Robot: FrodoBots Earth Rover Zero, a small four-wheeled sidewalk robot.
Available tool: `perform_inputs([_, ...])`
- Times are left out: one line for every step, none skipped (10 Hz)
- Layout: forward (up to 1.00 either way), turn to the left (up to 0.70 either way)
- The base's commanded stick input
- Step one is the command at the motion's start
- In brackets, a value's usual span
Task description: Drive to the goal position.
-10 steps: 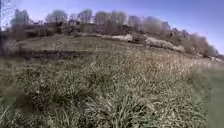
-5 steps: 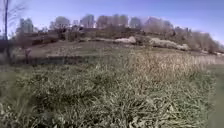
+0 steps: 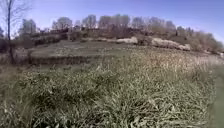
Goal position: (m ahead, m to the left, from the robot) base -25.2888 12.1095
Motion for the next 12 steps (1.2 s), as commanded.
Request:
perform_inputs([-0.22, 0.0])
perform_inputs([-0.45, 0.0])
perform_inputs([-0.45, 0.0])
perform_inputs([-0.45, 0.0])
perform_inputs([-0.45, 0.0])
perform_inputs([-0.45, 0.0])
perform_inputs([-0.45, 0.0])
perform_inputs([-0.45, 0.0])
perform_inputs([-0.45, 0.0])
perform_inputs([-0.45, 0.0])
perform_inputs([-0.45, 0.0])
perform_inputs([-0.45, 0.0])
